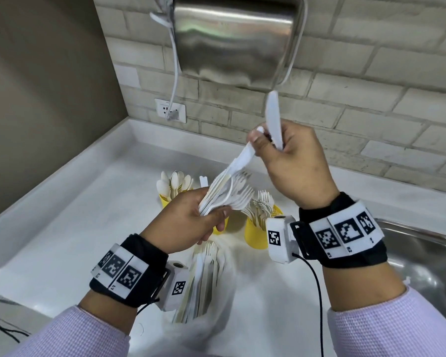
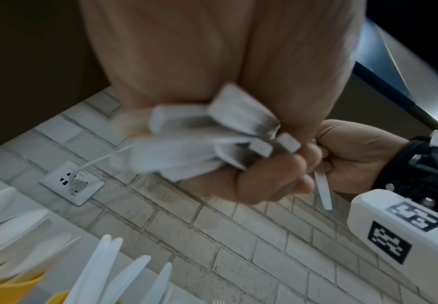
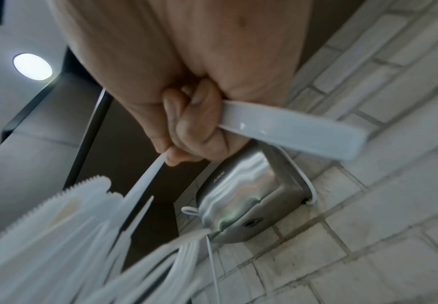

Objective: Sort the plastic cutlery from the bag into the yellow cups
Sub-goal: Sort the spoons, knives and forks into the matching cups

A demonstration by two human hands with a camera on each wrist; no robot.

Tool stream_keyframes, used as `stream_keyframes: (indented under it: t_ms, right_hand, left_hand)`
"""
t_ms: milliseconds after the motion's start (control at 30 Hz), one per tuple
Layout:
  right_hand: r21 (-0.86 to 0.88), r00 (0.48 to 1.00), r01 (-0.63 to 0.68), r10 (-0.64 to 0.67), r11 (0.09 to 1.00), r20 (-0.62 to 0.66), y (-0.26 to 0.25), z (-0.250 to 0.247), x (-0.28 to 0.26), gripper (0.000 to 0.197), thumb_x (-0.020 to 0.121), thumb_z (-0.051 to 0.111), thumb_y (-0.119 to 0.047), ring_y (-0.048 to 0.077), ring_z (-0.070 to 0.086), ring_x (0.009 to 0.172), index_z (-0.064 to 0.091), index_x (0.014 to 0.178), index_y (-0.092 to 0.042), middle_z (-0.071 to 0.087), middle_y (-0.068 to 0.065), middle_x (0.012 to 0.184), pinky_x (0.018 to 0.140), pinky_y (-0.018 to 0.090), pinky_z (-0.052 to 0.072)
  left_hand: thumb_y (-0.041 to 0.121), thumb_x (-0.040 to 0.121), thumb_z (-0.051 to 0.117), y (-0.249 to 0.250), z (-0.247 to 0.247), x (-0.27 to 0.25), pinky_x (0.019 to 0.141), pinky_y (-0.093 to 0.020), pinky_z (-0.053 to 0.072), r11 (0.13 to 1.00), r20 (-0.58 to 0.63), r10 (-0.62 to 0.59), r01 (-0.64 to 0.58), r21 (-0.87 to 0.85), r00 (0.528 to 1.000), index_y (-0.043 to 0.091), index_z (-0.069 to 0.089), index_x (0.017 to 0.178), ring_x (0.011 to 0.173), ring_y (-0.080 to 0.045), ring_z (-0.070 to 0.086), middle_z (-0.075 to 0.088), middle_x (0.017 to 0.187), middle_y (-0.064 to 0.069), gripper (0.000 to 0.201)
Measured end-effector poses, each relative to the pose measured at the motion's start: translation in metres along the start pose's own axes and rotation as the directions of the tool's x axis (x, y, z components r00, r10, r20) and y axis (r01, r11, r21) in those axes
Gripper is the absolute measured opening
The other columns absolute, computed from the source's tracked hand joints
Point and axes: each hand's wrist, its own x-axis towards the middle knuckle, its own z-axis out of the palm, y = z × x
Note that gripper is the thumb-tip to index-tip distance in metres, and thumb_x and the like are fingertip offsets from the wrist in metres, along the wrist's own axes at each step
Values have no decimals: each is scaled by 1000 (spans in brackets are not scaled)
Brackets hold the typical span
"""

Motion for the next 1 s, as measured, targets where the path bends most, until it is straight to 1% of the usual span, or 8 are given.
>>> stream_keyframes:
  t_ms: [233, 367, 467, 533, 600, 700, 833, 1000]
  right_hand:
    - [290, 982, -162, 125, 943, 141, 6, 4, -7, 31, 106, 57, -27, 11, 36, 41, 73, 85, -11, 45, -1, 48, 46, 23, 32]
    - [765, 907, -165, 400, 623, -130, 6, -1, 2, 45, 111, 41, -29, 18, 49, 52, 60, 76, -9, 52, 6, 63, 50, 29, 45]
    - [956, 811, -98, 578, 275, -83, 10, -6, 2, 46, 109, 36, -47, 31, 67, 65, 51, 78, -16, 60, 11, 71, 71, 52, 61]
    - [983, 778, -60, 625, 175, -64, 14, -8, 3, 44, 108, 35, -52, 23, 53, 50, 46, 79, -21, 48, 5, 62, 68, 47, 61]
    - [988, 767, -20, 636, 155, -85, 17, -10, 6, 39, 107, 41, -52, 15, 30, 43, 43, 80, -24, 31, -1, 58, 49, 24, 45]
    - [987, 790, -16, 608, 160, -86, 21, -14, 9, 37, 103, 55, -42, 10, 24, 42, 45, 74, -22, 26, -6, 56, 40, 22, 22]
    - [974, 854, 22, 501, 226, -136, 10, -16, 2, 49, 104, 52, -30, 12, 19, 42, 33, 59, -22, 21, -5, 50, 43, 25, 22]
    - [866, 965, 113, 155, 487, -212, -17, 5, -22, 52, 102, 50, -20, 15, 20, 37, 37, 52, -22, 21, -4, 44, 48, 24, 26]
  left_hand:
    - [19, 103, 61, 3, 3, 0, 50, -30, 42, 999, 63, 34, -32, -39, 997, 34, 61, 78, 47, -18, 48, 66, 72, -3, 29]
    - [17, 105, 58, 4, 4, -1, 51, -32, 41, 994, 94, 49, -39, -100, 994, 33, 61, 74, 47, -18, 46, 62, 66, 2, 35]
    - [12, 106, 56, 7, 5, -2, 50, -30, 39, 993, 120, 57, -43, -114, 991, 27, 59, 76, 44, -14, 44, 58, 57, 6, 34]
    - [12, 106, 55, 6, 4, -2, 49, -30, 39, 989, 124, 68, -51, -136, 990, 31, 61, 74, 44, -15, 44, 59, 61, 4, 38]
    - [13, 106, 56, 4, 4, 0, 50, -32, 39, 987, 125, 72, -53, -149, 989, 36, 63, 71, 45, -17, 45, 59, 66, 1, 42]
    - [13, 106, 56, 5, 4, 2, 50, -31, 40, 985, 125, 69, -48, -166, 990, 33, 64, 71, 44, -18, 44, 59, 64, 3, 41]
    - [20, 104, 57, 3, 4, 8, 54, -30, 46, 957, 8, 23, -19, -288, 1000, 3, 66, 82, 49, -23, 53, 66, 64, -2, 30]
    - [13, 104, 54, 6, 10, 20, 65, -27, 60, 716, -45, -206, 120, -688, 977, -1, 64, 101, 79, -28, 76, 76, 92, -19, 17]
